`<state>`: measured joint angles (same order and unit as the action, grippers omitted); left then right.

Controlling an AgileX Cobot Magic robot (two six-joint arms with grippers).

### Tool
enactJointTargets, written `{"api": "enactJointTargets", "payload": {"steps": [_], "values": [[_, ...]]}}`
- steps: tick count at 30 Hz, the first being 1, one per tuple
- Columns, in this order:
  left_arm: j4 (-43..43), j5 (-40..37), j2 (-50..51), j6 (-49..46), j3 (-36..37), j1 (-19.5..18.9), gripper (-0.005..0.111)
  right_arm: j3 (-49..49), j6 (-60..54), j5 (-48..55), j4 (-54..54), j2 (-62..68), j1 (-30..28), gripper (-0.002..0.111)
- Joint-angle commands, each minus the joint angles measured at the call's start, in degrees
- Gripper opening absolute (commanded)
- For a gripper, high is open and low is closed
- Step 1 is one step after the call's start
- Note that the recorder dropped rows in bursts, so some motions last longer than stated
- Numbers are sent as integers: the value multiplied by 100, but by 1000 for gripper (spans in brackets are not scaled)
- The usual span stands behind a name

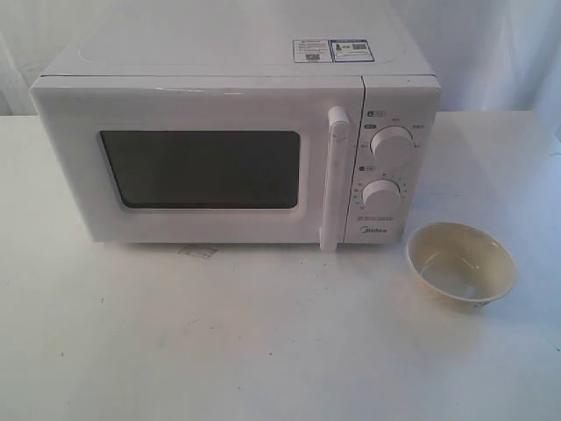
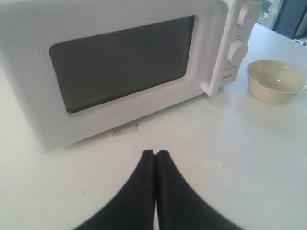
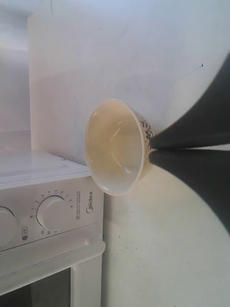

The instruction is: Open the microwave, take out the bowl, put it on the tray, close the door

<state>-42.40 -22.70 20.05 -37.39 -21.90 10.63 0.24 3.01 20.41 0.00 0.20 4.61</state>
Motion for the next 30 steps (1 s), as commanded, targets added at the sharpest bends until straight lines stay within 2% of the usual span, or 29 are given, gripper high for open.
{"api": "enactJointTargets", "payload": {"steps": [1, 8, 14, 17, 23, 27, 30], "values": [[-153, 574, -74, 427, 422, -22, 0, -24, 31, -28, 0, -20, -48, 0], [-210, 1540, -720, 244, 1119, -22, 0, -24, 31, -28, 0, -20, -48, 0], [-51, 1721, -1756, 312, 1633, -22, 0, -24, 31, -28, 0, -20, -48, 0], [673, 1881, -2005, 865, 1786, -22, 0, -24, 31, -28, 0, -20, -48, 0], [3019, 1988, -2005, 2527, 2173, -22, 0, -24, 31, -28, 0, -20, -48, 0], [3386, 1921, -2005, 2975, 2190, -22, 0, -24, 31, -28, 0, -20, -48, 0], [3386, 1384, -2005, 3013, 2190, -22, 0, -24, 31, -28, 0, -20, -48, 0]]}}
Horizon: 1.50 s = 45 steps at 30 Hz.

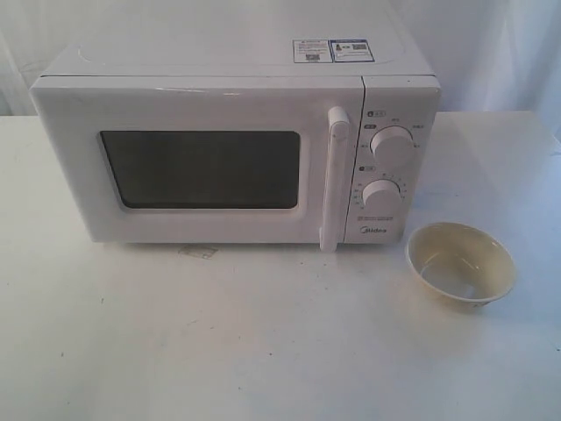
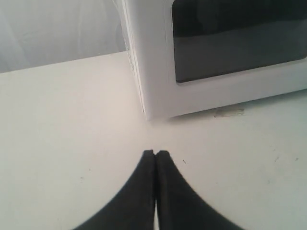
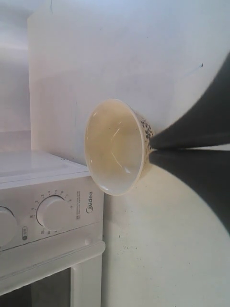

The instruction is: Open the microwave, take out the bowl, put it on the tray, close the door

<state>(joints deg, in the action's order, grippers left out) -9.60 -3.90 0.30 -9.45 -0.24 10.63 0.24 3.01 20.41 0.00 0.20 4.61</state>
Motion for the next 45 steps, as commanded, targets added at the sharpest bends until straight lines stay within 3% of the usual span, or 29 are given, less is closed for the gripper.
{"api": "enactJointTargets", "payload": {"steps": [1, 6, 19, 26, 45], "values": [[106, -651, -30, 246, 24, -22, 0, -24, 31, -28, 0, -20, -48, 0], [106, -1230, -30, 343, 24, -22, 0, -24, 31, -28, 0, -20, -48, 0], [70, -1217, -30, 335, 24, -22, 0, -24, 31, -28, 0, -20, -48, 0], [70, -1230, -30, 507, 24, -606, 0, -24, 31, -28, 0, -20, -48, 0], [70, -1209, -30, 487, 24, -652, 0, -24, 31, -28, 0, -20, -48, 0]]}}
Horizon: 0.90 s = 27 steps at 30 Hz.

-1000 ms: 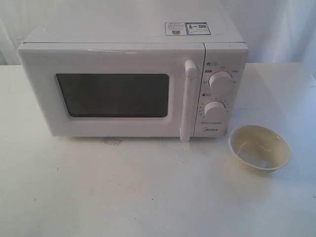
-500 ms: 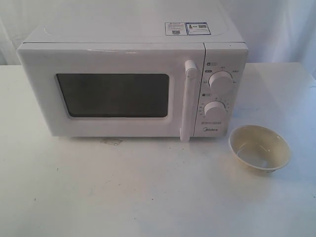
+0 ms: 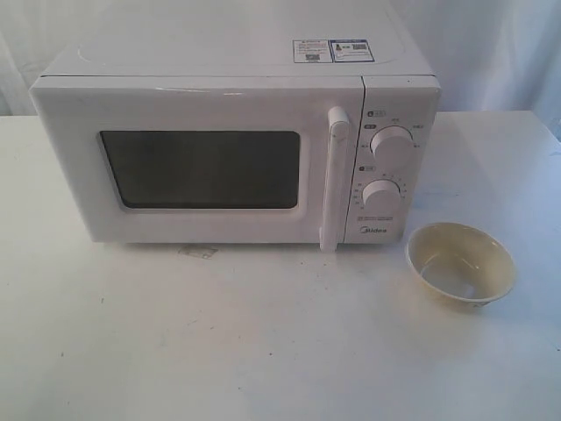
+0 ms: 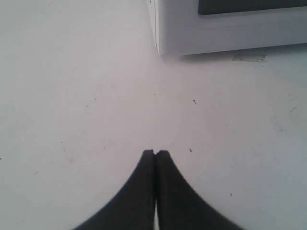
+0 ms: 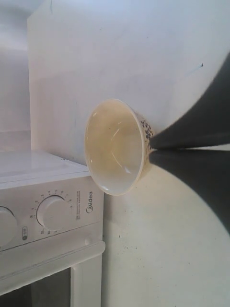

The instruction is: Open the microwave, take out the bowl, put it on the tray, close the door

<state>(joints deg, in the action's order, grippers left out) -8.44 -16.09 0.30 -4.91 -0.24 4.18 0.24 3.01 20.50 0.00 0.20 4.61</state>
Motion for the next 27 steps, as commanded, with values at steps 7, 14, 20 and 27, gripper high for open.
{"api": "enactJointTargets", "payload": {"steps": [7, 14, 20, 27], "values": [[-46, 10, -30, 33, 24, -7, 0, -24, 31, -37, 0, -20, -48, 0], [-46, 10, -30, 33, 24, -7, 0, -24, 31, -37, 0, -20, -48, 0], [-46, 10, -30, 33, 24, -7, 0, -24, -62, -37, 0, -20, -46, 0], [-46, 10, -30, 33, 24, -7, 0, -24, -62, -37, 0, -20, -46, 0]]}}
